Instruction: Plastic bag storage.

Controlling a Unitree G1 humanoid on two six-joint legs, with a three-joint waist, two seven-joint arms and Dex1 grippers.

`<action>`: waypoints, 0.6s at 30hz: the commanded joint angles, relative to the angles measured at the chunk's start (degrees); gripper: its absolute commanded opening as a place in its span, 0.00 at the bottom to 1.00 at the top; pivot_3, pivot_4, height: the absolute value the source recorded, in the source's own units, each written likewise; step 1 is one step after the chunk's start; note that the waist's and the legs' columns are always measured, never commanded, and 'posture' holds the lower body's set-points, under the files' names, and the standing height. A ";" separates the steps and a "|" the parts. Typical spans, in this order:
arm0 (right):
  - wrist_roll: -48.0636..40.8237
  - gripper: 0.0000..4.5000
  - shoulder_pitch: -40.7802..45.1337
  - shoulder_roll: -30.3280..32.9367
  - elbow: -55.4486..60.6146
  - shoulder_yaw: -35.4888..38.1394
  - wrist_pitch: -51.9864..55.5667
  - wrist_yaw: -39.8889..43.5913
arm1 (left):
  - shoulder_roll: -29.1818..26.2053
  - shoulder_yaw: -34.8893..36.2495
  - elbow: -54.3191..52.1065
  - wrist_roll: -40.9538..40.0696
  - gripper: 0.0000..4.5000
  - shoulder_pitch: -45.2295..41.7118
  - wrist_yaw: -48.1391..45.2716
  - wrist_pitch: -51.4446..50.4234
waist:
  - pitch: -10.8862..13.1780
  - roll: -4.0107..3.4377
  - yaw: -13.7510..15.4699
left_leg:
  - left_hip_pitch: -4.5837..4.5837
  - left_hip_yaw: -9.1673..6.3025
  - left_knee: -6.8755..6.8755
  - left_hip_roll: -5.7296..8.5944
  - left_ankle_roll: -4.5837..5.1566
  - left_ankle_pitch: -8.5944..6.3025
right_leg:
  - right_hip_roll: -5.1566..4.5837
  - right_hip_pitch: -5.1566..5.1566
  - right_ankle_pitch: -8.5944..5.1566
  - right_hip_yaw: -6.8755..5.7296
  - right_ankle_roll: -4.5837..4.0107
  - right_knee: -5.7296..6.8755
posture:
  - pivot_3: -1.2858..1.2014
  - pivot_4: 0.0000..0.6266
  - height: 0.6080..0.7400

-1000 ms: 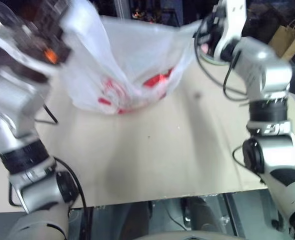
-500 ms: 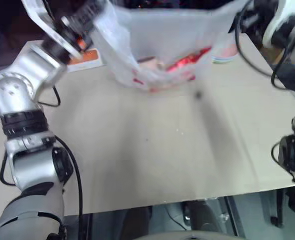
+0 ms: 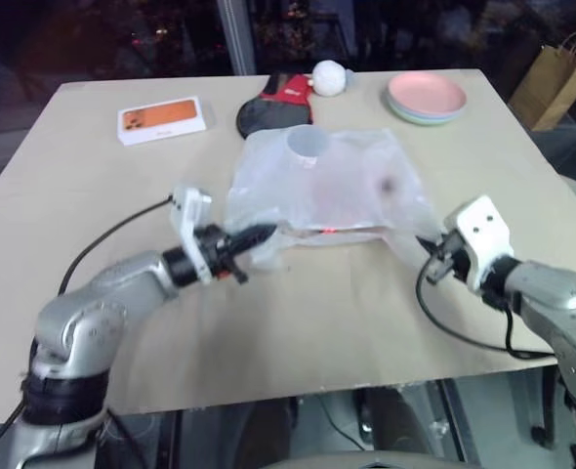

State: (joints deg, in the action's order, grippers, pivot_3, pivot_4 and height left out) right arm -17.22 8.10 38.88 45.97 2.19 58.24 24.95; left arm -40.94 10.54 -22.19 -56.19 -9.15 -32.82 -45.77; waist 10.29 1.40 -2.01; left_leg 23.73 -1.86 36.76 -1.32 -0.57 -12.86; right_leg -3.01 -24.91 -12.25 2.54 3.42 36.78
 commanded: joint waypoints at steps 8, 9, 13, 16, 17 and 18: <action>-9.16 1.00 -24.39 -2.48 7.58 20.36 -16.27 10.81 | -0.68 9.94 -5.04 13.00 0.85 18.99 -6.87 14.97 | -0.05 0.07 0.23 | -0.08 -0.05 0.46 -0.16 0.00 0.00 | 0.11 0.25 -0.07 -0.06 0.12 0.04 | 0.52 0.24 1.00; -10.34 1.00 -26.42 -2.67 7.62 22.04 -16.89 12.10 | -0.85 10.55 -4.75 14.29 0.93 20.24 -7.22 15.97 | -0.08 0.08 0.32 | -0.10 -0.06 0.47 -0.17 0.00 0.00 | 0.11 0.29 -0.07 -0.06 0.13 0.04 | 0.52 0.24 1.00; -9.19 1.00 -32.70 -2.24 4.17 26.42 -21.08 14.85 | -0.65 12.98 -4.10 15.90 0.93 22.44 -7.67 17.32 | -0.13 0.13 0.64 | -0.11 -0.03 0.54 -0.18 0.00 -0.01 | 0.10 0.34 -0.07 -0.05 0.13 0.03 | 0.52 0.24 1.00; -7.15 1.00 -35.10 -1.88 -0.81 27.74 -25.94 16.54 | -1.06 14.18 -3.98 15.77 0.93 22.73 -8.18 17.09 | -0.22 0.26 1.09 | -0.11 -0.05 0.54 -0.19 0.00 -0.01 | 0.11 0.34 -0.07 -0.07 0.13 0.03 | 0.52 0.24 1.00; -7.11 1.00 -35.26 -1.82 -1.67 27.84 -26.89 16.87 | -1.09 14.36 -3.89 15.81 0.93 22.84 -8.43 17.09 | -0.23 0.24 1.11 | -0.12 -0.04 0.54 -0.19 0.00 -0.01 | 0.11 0.34 -0.07 -0.07 0.13 0.03 | 0.52 0.24 1.00; -6.83 1.00 -35.11 -1.76 -2.84 27.84 -27.89 17.02 | -1.01 14.59 -3.69 15.50 0.93 23.01 -8.98 17.02 | -0.23 0.24 1.10 | -0.12 -0.02 0.55 -0.19 0.00 -0.01 | 0.10 0.34 -0.07 -0.05 0.13 0.03 | 0.52 0.24 1.00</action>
State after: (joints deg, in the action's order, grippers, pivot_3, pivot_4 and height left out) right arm -24.53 -27.18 36.66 43.37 28.17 33.23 41.15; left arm -41.50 23.49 -25.55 -40.59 13.71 -40.67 -29.62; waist 10.06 1.64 -0.91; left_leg 23.61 -1.88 37.31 -1.50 -0.57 -12.87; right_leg -2.90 -24.57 -12.32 2.49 3.55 36.82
